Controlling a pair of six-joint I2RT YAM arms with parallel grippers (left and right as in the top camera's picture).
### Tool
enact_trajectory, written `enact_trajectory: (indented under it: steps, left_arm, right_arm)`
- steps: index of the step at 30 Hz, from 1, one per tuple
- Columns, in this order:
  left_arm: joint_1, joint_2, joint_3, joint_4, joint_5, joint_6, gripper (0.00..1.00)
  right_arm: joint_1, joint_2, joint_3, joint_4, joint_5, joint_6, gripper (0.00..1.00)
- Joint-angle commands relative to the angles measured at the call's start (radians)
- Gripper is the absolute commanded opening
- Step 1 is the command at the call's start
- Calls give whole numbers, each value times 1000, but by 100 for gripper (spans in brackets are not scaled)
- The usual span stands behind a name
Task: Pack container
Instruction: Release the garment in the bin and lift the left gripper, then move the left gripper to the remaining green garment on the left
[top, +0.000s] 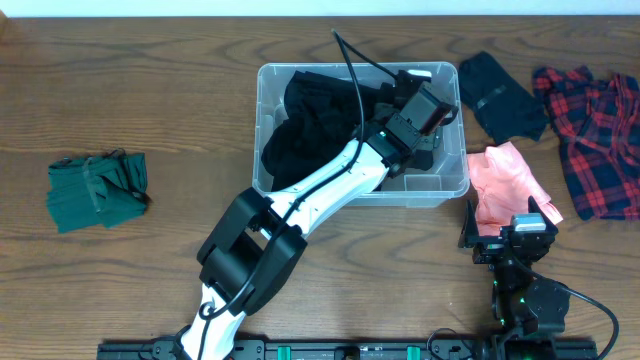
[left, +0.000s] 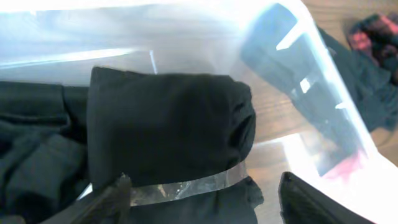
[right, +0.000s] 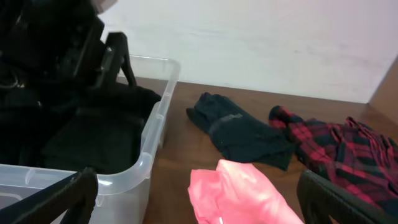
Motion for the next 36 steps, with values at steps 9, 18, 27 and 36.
enact_trajectory:
  steps: [9,18,27,36]
  left_arm:
    - [140,-327,17,-298,-111,165,74]
    - [507,-563,17,-734,-112,164,75]
    - [888,-517,-28,-947,-111,37,91]
    - [1036,-450,-157,-979,-111,-183,98]
  right_arm:
    - [-2,-6,-2,-4,-3,-9,99]
    - [-2,-6,-2,-4,-3,-9,99]
    - [-2,-6,-2,-3,-3,-9,99]
    - [-2,-6,-2,-3,-3,-9,99]
